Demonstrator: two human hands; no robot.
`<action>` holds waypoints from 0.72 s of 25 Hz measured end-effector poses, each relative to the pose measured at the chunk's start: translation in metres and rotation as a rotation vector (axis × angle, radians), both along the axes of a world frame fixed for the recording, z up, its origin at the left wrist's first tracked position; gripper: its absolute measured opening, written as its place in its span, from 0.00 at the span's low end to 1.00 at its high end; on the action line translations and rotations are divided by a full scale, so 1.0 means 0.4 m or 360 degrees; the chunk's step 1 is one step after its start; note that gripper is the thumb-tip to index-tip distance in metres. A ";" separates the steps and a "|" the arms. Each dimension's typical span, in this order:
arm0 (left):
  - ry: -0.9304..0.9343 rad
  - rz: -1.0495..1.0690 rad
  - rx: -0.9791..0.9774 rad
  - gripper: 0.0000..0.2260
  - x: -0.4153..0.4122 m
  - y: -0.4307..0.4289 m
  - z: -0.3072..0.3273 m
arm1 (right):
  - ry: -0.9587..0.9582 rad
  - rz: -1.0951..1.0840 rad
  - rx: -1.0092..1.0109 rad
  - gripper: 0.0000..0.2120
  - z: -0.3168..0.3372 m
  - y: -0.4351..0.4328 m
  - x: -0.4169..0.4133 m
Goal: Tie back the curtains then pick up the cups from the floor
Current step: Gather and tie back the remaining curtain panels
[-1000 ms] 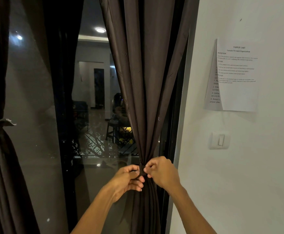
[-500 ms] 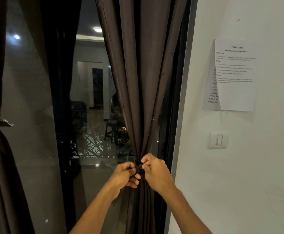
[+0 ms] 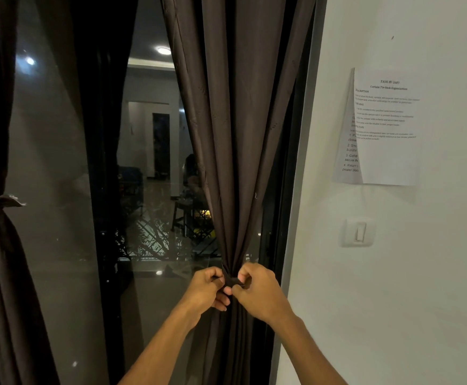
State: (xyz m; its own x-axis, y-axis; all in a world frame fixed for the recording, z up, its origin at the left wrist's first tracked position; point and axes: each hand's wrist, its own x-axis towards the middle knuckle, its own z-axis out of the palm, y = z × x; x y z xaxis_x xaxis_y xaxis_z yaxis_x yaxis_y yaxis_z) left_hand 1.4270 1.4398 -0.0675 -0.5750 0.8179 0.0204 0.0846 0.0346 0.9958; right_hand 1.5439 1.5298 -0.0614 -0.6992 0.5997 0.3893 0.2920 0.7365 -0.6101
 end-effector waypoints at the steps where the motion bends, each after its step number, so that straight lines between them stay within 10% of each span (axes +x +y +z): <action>1: -0.0001 0.0012 0.0003 0.10 -0.001 0.000 0.000 | -0.0033 -0.0003 0.0044 0.08 0.002 -0.002 0.000; 18: 0.0125 -0.0126 0.0073 0.09 -0.018 -0.003 -0.016 | -0.0018 -0.0021 0.0175 0.13 0.002 0.008 0.002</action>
